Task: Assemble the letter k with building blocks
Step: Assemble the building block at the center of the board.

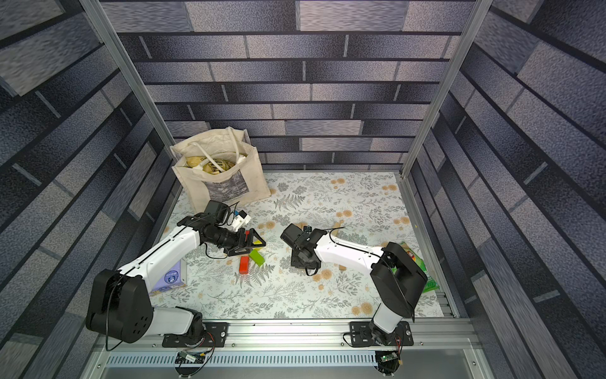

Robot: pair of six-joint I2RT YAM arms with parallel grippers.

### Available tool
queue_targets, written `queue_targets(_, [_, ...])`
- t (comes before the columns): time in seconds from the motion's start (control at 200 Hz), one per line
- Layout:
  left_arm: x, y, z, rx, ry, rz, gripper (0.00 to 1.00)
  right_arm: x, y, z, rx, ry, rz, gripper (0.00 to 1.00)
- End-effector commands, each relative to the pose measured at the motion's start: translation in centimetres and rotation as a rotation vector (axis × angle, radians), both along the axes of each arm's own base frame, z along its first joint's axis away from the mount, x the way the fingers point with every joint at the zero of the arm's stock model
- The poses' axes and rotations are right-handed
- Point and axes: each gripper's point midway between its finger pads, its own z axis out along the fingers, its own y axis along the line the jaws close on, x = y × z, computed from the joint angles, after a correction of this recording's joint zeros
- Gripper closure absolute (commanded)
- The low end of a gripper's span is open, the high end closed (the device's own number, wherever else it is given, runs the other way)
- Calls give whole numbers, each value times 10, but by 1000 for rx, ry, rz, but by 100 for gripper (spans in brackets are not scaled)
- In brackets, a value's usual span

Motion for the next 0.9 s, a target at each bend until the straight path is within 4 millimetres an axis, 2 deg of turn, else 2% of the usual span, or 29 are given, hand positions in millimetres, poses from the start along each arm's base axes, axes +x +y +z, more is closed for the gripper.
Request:
queue_targets(0.0, [0,10,6,10,-22,41,0,-9,-1,-10,-17,27,-16,92])
queue_targets(0.11, [6,21,4,26,-16,86,0,-13,0,-17,-30,39,-12,91])
queue_targets(0.351, [10,27,2,25,-4,116,0,-14,11,-24,-22,42,6,91])
queue_targets(0.526, [10,28,1,25,-3,117,0,-13,21,-32,13,43,16,91])
queue_targets(0.897, [10,28,-1,27,4,115,0,-13,23,-41,-23,61,34,91])
